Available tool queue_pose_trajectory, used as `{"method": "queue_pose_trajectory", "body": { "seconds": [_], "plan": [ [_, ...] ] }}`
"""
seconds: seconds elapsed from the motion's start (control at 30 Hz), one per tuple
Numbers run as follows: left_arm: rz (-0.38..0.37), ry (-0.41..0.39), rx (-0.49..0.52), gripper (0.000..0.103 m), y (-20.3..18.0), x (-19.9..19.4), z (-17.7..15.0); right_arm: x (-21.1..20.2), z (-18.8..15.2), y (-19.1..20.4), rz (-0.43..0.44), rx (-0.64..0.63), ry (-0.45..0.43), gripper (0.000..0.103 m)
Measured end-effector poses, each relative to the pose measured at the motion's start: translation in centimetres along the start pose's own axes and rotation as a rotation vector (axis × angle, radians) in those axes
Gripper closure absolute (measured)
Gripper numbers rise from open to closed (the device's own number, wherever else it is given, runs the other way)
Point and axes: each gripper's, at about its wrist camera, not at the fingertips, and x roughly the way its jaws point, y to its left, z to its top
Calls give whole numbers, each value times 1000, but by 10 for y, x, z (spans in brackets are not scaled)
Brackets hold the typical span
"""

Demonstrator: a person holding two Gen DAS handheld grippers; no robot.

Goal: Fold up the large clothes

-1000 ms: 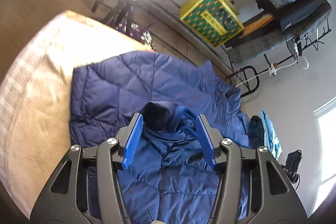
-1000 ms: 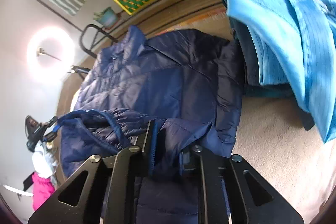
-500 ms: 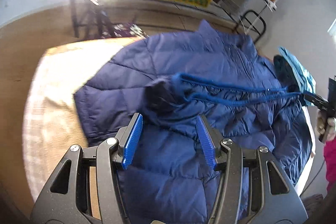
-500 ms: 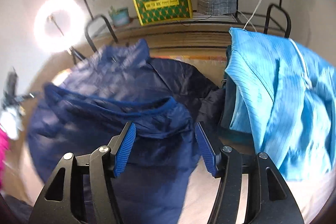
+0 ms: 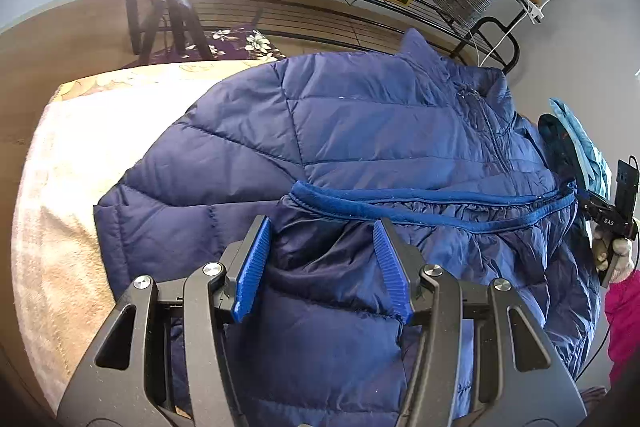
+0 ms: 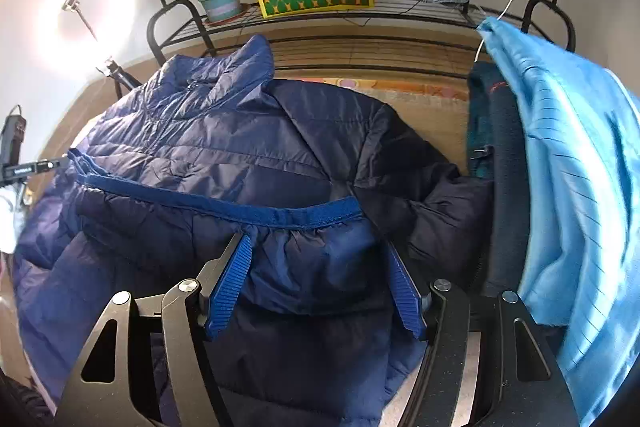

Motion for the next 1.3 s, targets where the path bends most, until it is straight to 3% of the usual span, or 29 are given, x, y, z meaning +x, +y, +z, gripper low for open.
{"method": "queue_pose_trajectory", "body": {
  "seconds": [0.07,0.13,0.2,0.3,0.37,0.63,0.9,1.1,1.2,1.3],
  "plan": [
    [-3,-1,5,52,-1,1,0,3,1,2,4,-7,3,43],
    [18,-4,13,73,-3,2,0,6,1,4,5,-12,9,51],
    [52,-7,11,88,-3,3,0,9,1,5,-21,-11,14,65],
    [67,-24,26,96,-5,-1,-2,11,1,2,-66,22,17,89],
    [85,-43,50,98,-9,-6,-4,6,2,0,-49,35,2,96],
    [120,-133,81,100,-19,-33,7,-19,10,7,-79,19,-68,99],
    [153,-229,112,101,-28,-58,54,-46,52,13,-158,-25,-194,100],
    [239,-272,84,103,-22,-36,95,-21,91,11,-276,-50,-213,100],
    [240,-262,56,103,-12,-15,102,3,104,1,-302,-27,-201,100],
    [175,-238,33,103,-7,1,98,28,107,-1,-324,-58,-152,100]
  ]
}}
